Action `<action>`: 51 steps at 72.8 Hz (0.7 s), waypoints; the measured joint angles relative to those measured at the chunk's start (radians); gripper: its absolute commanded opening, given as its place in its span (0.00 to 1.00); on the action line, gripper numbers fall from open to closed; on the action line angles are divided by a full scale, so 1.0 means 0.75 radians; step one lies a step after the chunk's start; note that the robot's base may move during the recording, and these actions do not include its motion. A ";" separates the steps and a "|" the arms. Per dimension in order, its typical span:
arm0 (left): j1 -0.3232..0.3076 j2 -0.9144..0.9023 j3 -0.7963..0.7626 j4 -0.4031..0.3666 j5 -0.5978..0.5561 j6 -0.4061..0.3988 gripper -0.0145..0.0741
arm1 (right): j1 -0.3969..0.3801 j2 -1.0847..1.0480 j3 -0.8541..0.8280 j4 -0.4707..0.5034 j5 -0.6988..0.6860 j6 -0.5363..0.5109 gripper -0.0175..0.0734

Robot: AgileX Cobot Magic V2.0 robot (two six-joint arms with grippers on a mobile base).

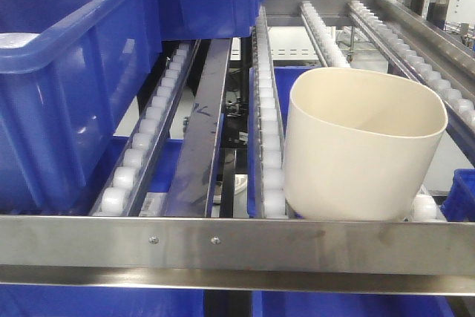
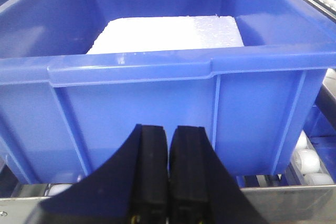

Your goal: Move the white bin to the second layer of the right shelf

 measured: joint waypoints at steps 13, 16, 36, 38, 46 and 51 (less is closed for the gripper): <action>0.000 0.000 0.000 0.000 0.000 0.000 0.26 | 0.000 -0.054 0.039 0.000 -0.034 0.000 0.25; 0.000 0.000 0.000 0.000 0.000 0.000 0.26 | 0.000 -0.056 0.039 0.000 -0.039 0.000 0.25; 0.000 0.000 0.000 0.000 0.000 0.000 0.26 | 0.000 -0.056 0.039 -0.002 -0.048 0.002 0.25; 0.000 0.000 0.000 0.000 0.000 0.000 0.26 | 0.000 -0.056 0.039 -0.002 -0.048 0.002 0.25; 0.000 0.000 0.000 0.000 0.000 0.000 0.26 | 0.000 -0.056 0.039 -0.002 -0.048 0.002 0.25; 0.000 0.000 0.000 0.000 0.000 0.000 0.26 | 0.000 -0.056 0.039 -0.002 -0.048 0.002 0.25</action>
